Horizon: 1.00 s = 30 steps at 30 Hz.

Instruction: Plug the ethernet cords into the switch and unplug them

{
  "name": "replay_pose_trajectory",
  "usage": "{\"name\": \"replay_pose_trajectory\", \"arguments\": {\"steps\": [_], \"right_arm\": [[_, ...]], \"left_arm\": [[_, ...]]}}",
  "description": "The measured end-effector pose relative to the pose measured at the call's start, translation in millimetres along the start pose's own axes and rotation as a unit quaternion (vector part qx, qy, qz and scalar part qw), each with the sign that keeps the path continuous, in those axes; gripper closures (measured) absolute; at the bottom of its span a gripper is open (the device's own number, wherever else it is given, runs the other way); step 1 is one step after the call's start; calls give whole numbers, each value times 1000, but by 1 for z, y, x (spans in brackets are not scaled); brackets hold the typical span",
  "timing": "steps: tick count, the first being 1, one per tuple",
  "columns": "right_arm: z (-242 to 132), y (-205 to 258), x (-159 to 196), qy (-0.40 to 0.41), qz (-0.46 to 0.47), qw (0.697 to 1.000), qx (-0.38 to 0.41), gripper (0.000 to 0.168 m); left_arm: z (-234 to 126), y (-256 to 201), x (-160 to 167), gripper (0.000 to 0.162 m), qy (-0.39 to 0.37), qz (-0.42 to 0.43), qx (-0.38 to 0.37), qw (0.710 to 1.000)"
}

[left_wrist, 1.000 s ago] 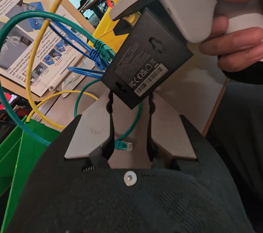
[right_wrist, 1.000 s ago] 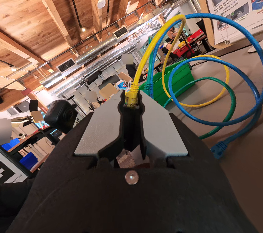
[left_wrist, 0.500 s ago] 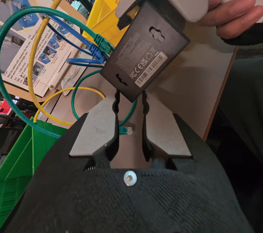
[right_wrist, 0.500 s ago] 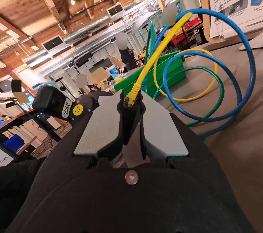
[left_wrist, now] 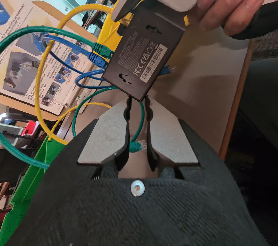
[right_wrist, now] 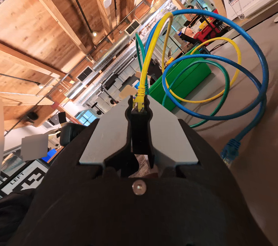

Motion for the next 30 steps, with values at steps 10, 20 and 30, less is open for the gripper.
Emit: {"name": "replay_pose_trajectory", "arguments": {"steps": [10, 20, 30], "right_arm": [[-2, -5, 3, -52, 61, 996, 36, 156], [0, 0, 10, -80, 112, 990, 44, 156], [-4, -5, 9, -100, 121, 986, 54, 156]], "left_arm": [[12, -10, 3, 125, 19, 64, -98, 993], [11, -9, 1, 109, 29, 189, -235, 953], [-2, -10, -9, 111, -35, 240, -288, 926]]}}
Point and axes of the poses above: each gripper's, where its closed fingertips meet, z out along the fingers, x out of its underside, y = z × x across the jaws, the point moved 6 cm from there along -z, back along the fingers, and after that the axes turned 8 degrees about -x, right-handed, at the moved point
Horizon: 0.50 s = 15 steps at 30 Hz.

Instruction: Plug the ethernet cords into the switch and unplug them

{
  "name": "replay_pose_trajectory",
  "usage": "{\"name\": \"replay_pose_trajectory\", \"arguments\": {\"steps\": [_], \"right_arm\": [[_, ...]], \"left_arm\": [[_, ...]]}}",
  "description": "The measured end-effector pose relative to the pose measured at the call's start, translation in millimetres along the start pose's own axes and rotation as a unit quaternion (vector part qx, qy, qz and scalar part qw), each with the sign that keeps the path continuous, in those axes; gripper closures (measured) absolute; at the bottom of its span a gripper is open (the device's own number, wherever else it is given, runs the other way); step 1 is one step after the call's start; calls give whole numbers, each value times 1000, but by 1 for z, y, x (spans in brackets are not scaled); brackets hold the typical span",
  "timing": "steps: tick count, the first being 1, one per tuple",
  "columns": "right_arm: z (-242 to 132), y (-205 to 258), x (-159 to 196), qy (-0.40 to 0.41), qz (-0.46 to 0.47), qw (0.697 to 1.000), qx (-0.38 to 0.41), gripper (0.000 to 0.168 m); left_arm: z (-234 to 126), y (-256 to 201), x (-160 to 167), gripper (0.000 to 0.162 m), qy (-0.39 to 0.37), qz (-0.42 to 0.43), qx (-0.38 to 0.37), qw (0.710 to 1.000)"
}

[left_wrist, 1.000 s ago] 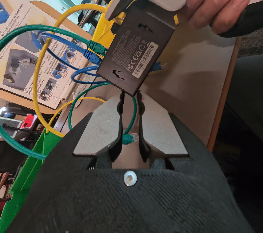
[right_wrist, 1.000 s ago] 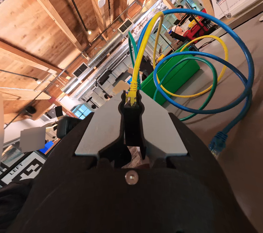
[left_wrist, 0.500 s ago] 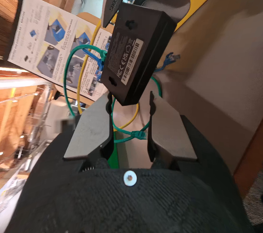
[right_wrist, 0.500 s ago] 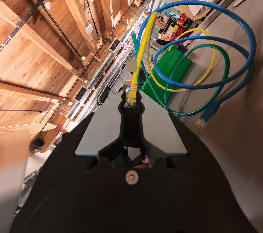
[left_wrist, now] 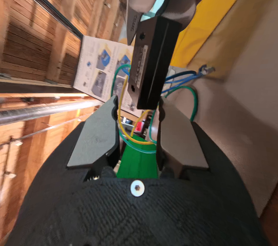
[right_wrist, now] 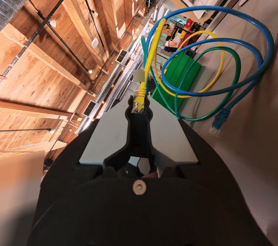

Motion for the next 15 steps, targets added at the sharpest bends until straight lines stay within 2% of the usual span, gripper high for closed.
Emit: {"name": "replay_pose_trajectory", "arguments": {"steps": [4, 9, 12, 15], "right_arm": [[3, -1, 6, 13, 9, 1000, -1, 156], [14, -2, 24, 63, 30, 997, -24, 155], [16, 1, 22, 100, 18, 994, -51, 152], [18, 10, 15, 143, -24, 987, -72, 150]], "left_arm": [[-8, -10, -17, 122, -54, 40, -13, 998], [-10, -9, -22, 128, -63, 43, 0, 997], [-11, 7, -15, 136, -79, -1, 20, 997], [-6, 29, 1, 136, -73, -74, 48, 993]]}}
Point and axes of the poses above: each gripper's, where its closed fingertips meet, z out along the fingers, x out of its underside, y = z × x across the jaws, the point moved 6 cm from there along -z, back along the fingers, and after that the axes turned 8 degrees about -x, right-handed, at the moved point
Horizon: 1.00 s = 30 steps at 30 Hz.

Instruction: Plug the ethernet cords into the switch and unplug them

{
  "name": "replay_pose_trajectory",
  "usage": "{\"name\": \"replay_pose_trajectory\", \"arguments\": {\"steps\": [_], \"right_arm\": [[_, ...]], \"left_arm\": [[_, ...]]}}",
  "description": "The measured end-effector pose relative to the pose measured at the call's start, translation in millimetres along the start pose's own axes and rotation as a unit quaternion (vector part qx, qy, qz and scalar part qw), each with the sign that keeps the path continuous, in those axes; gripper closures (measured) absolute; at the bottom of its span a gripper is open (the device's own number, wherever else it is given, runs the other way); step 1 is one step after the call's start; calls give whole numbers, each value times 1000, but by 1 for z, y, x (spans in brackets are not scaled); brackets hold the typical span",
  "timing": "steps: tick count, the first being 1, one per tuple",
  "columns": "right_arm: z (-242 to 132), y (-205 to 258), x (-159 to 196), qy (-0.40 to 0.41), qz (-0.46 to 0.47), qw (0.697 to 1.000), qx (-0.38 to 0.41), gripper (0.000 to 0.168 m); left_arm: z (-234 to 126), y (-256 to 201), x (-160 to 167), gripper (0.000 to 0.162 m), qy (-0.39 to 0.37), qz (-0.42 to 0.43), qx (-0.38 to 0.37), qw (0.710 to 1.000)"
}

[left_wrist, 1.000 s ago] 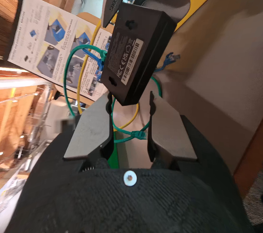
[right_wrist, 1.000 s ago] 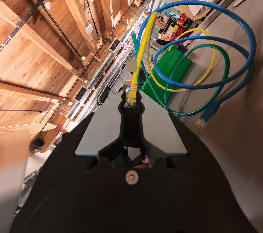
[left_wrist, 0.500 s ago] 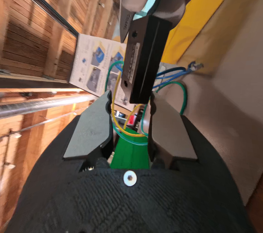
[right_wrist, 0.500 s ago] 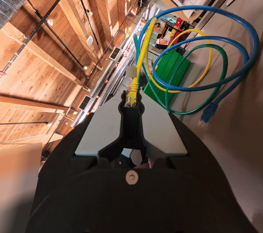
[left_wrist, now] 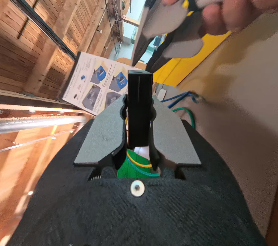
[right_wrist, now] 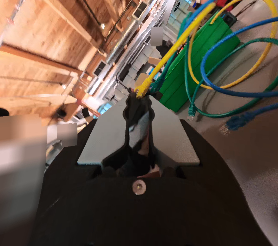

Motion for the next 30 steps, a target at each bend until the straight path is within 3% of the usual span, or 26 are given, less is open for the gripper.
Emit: {"name": "replay_pose_trajectory", "arguments": {"steps": [3, 5, 8, 11, 18, 23, 26, 30], "right_arm": [[3, 14, -3, 67, -76, 995, 11, 137], [5, 28, -4, 108, -188, 976, 37, 134], [12, 49, 2, 179, -326, 925, 73, 117], [11, 54, 6, 234, -438, 856, 147, 97], [14, 44, 21, 305, -640, 660, 248, 113], [19, 34, 46, 359, -659, 634, 187, 142], [16, 22, 47, 368, -670, 614, 198, 156], [15, 4, 45, 387, -666, 590, 243, 156]], "left_arm": [[-3, 29, 17, 136, -8, -88, 17, 996], [-10, 43, 19, 136, -44, -136, 45, 989], [-18, 58, 18, 136, -75, -177, 74, 979], [-25, 60, 16, 136, -106, -208, 124, 965], [-31, 41, 10, 136, -151, -238, 213, 935], [-31, 16, 8, 137, -158, -236, 265, 922], [-28, 7, 15, 137, -144, -258, 282, 913], [-21, -5, 27, 137, -74, -217, 262, 938]]}}
Point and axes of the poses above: each gripper's, where its closed fingertips meet, z out along the fingers, x out of its underside, y = z × x across the jaws, the point moved 6 cm from there along -z, back along the fingers, and after that the axes turned 8 degrees about -x, right-handed, at the moved point
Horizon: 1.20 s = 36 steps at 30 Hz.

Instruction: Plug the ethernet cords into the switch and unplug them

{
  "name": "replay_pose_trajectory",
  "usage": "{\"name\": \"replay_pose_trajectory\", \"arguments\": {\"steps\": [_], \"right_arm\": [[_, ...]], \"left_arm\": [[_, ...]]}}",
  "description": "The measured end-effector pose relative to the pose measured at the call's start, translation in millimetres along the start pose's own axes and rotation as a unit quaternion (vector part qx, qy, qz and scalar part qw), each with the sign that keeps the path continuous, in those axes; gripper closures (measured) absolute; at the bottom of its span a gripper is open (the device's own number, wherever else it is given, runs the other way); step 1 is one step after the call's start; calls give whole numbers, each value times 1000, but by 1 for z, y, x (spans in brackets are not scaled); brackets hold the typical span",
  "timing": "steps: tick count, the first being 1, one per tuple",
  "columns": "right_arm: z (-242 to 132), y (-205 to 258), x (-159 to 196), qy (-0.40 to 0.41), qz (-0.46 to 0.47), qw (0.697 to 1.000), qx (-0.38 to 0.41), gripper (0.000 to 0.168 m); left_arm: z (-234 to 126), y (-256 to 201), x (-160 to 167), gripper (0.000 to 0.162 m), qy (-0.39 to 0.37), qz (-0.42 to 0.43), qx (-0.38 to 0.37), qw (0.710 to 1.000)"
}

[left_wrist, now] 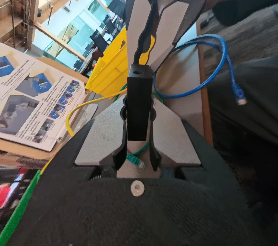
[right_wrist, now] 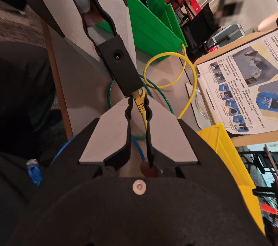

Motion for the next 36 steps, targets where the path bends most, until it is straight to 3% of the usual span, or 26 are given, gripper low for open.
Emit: {"name": "replay_pose_trajectory", "arguments": {"steps": [5, 9, 15, 20, 27, 33, 36], "right_arm": [[7, 2, 7, 34, -7, 999, 1, 157], [9, 5, 8, 52, -24, 998, 4, 157], [7, 10, 5, 78, -70, 994, 16, 158], [8, 11, 11, 115, -90, 989, 19, 158], [8, 21, -1, 71, -85, 994, -14, 158], [-3, 21, -3, -6, -36, 996, -78, 158], [-6, 23, -2, -37, -17, 993, -111, 151]], "left_arm": [[-2, -4, -19, 131, 17, 34, -4, 999], [4, -8, -17, 123, 100, 95, -18, 990], [9, -14, -5, 129, 172, 88, 8, 981], [21, -20, 3, 135, 236, 86, -18, 968], [27, -23, -1, 136, 223, 69, 4, 972], [21, -22, -5, 136, 157, 49, 44, 985], [21, -24, -6, 136, 152, 64, 49, 985]]}}
Point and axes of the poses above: each gripper's, where its closed fingertips meet, z out along the fingers, x out of its underside, y = z × x across the jaws, the point moved 6 cm from there along -z, back along the fingers, and after that the axes turned 8 degrees about -x, right-handed, at the moved point
